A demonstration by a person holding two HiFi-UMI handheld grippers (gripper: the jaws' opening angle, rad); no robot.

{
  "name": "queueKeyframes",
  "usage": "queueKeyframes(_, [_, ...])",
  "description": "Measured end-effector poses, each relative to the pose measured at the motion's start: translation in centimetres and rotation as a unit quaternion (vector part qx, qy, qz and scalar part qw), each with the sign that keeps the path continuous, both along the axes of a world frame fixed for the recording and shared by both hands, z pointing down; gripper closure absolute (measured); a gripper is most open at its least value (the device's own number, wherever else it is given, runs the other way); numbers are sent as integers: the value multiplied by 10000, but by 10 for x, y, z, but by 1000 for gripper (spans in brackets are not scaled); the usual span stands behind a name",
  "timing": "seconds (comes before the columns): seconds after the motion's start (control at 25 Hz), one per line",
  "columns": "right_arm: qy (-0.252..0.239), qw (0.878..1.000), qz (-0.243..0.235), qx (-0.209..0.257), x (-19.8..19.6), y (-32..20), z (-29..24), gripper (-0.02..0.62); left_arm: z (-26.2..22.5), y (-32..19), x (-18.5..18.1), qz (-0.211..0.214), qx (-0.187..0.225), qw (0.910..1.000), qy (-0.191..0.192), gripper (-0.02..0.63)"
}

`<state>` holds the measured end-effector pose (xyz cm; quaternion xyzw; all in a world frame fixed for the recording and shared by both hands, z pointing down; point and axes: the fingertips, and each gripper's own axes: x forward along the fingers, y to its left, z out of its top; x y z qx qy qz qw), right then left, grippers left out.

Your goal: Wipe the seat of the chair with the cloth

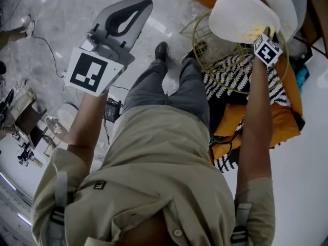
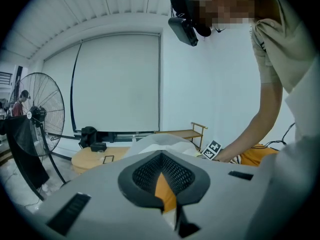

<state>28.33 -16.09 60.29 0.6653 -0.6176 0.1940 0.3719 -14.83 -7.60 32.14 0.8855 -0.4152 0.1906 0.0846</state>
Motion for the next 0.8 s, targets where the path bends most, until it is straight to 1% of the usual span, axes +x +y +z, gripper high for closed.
queueKeyframes(0.08, [-9, 9998, 149, 102, 10, 10, -27, 503, -18, 2, -2, 10, 98, 9999, 36, 591])
queueKeyframes(0.2, [-146, 9989, 241, 374, 11, 21, -72, 503, -46, 3, -4, 58, 316, 9995, 80, 591])
queueKeyframes(0.44, [-636, 9916, 137, 1118, -4, 49, -182, 506, -96, 15, -4, 175, 667, 9975, 179, 591])
queueKeyframes(0.6, [-1094, 9799, -39, 1669, -30, 69, -264, 511, -122, 17, -9, 240, 852, 9956, 295, 591])
queueKeyframes(0.72, [-1427, 9671, -313, 2082, -54, 91, -328, 519, -138, 21, -10, 299, 970, 9940, 416, 591])
queueKeyframes(0.8, [-1526, 9601, -536, 2282, -74, 109, -368, 531, -148, 25, -10, 364, 1061, 9925, 484, 591])
